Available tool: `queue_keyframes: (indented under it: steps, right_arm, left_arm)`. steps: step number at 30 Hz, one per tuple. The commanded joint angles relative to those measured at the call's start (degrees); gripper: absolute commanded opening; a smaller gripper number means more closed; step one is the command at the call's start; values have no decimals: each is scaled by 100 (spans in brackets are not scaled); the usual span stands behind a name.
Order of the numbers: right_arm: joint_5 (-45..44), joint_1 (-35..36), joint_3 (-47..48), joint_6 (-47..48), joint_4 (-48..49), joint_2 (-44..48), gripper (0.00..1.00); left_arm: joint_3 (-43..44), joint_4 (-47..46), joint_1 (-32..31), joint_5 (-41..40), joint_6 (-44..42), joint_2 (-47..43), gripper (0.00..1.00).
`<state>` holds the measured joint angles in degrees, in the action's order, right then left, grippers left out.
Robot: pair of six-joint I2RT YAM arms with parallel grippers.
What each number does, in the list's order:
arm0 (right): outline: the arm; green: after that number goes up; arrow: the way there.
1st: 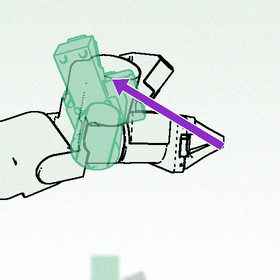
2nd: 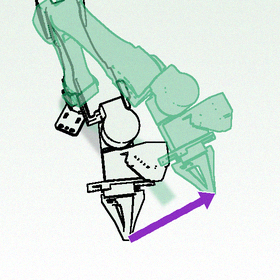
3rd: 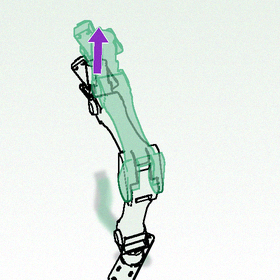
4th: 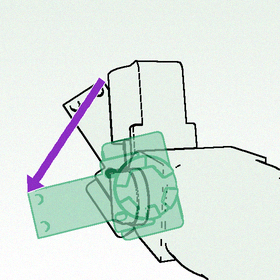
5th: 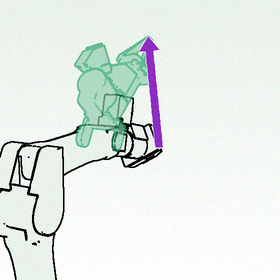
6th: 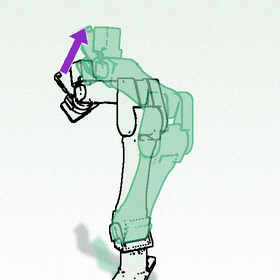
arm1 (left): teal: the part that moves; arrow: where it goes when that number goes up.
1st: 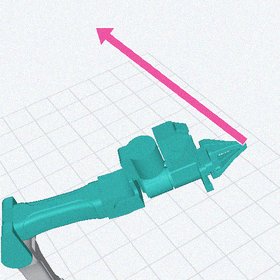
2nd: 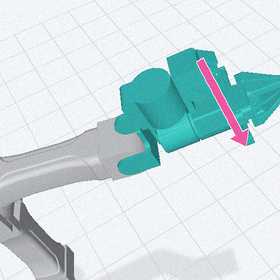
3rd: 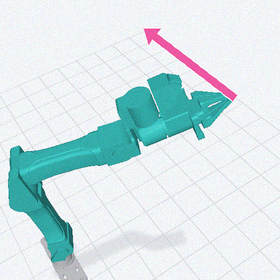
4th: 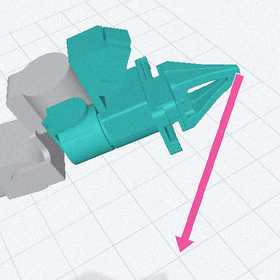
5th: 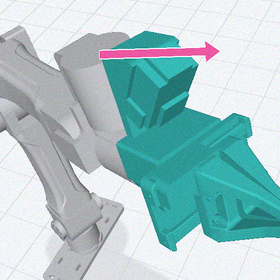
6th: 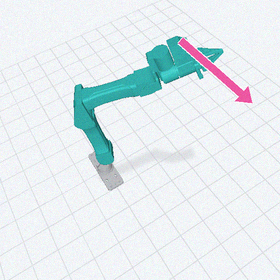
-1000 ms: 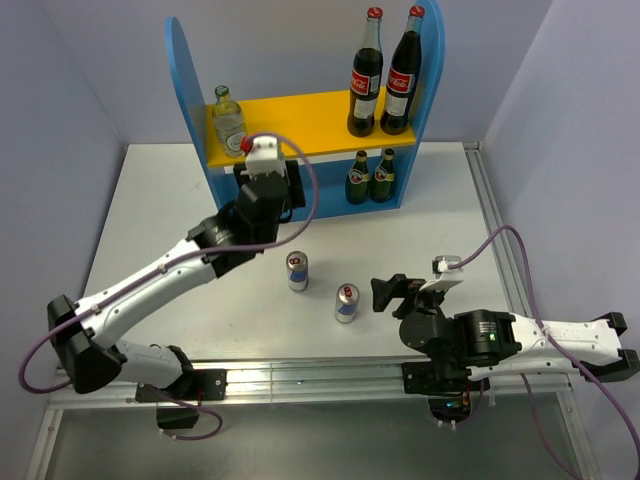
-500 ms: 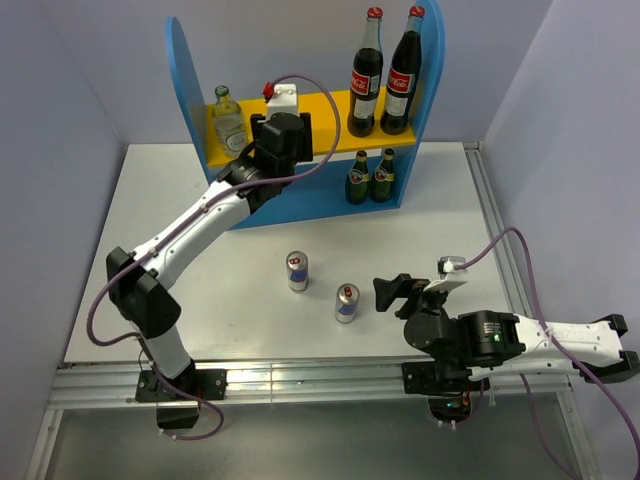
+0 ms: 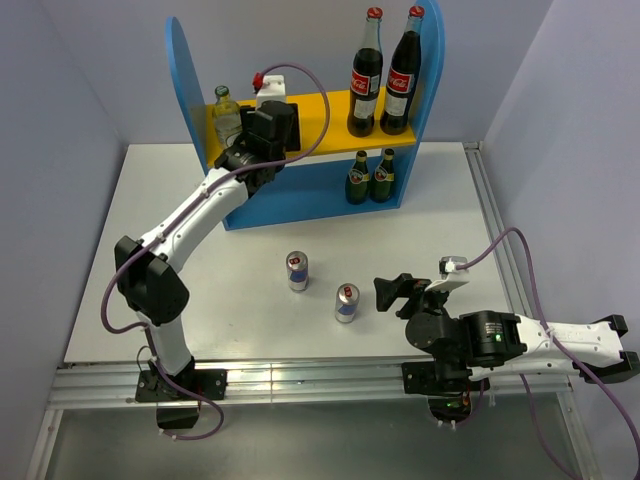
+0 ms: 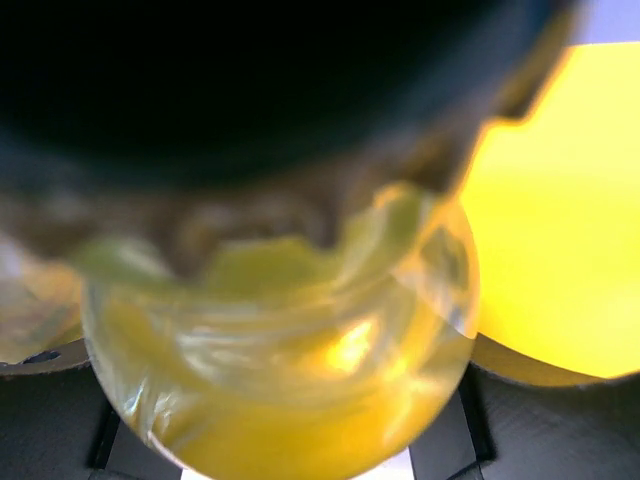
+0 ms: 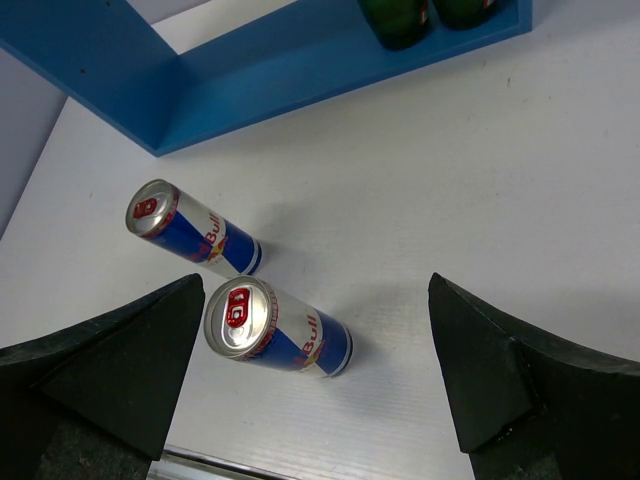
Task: Place and organize the beverage onto the shelf
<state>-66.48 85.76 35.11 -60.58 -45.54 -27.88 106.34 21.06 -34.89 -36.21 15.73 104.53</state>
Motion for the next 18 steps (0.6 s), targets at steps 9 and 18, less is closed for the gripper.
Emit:
queue_keyframes:
  steps: [9,18]
  right_arm:
    - [-260,46,-40,-130,1,-25,100]
    - [-278,46,-13,-156,-8,-112,100]
  left_arm:
    - [334,-577,501,113,-184,-196,0]
    - [194,-629,616,254,-202,-152,25]
